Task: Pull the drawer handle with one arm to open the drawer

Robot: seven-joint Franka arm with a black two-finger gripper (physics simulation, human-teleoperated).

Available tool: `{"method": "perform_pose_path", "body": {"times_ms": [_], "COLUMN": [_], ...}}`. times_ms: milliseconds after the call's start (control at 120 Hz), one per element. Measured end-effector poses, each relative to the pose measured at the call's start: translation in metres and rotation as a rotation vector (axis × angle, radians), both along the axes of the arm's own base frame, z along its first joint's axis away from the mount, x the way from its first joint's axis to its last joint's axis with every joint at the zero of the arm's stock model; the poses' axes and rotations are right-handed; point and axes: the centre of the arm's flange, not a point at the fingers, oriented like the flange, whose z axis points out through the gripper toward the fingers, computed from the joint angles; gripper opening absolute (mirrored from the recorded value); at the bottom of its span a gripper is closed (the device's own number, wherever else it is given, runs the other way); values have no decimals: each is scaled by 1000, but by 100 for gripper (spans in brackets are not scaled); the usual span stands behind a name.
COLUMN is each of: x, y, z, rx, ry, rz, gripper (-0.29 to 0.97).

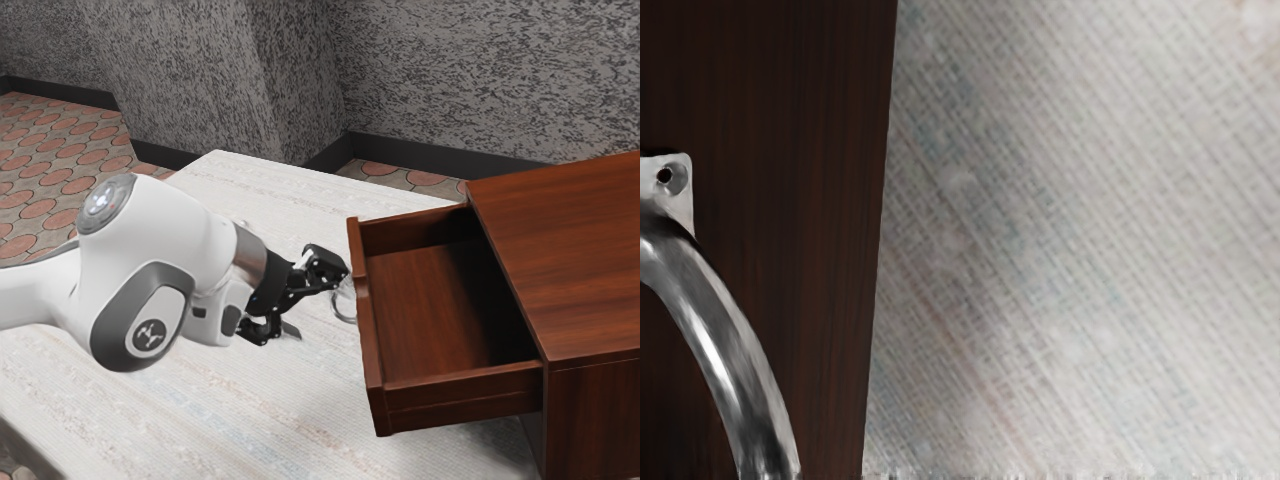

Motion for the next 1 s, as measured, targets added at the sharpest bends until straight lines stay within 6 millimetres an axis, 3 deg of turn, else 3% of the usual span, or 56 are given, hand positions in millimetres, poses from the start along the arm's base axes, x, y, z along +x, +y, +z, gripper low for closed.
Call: {"method": "perform_pose_path", "body": {"times_ms": [283, 542, 617, 833, 1000], "x": [-18, -17, -17, -6, -5], "y": [10, 21, 26, 69, 88], "z": [41, 69, 91, 127, 125], "rx": [-38, -76, -47, -11, -36], "ry": [-34, 41, 50, 195, 319], "rz": [4, 98, 145, 475, 726], "gripper": [67, 68, 68, 68, 68]}}
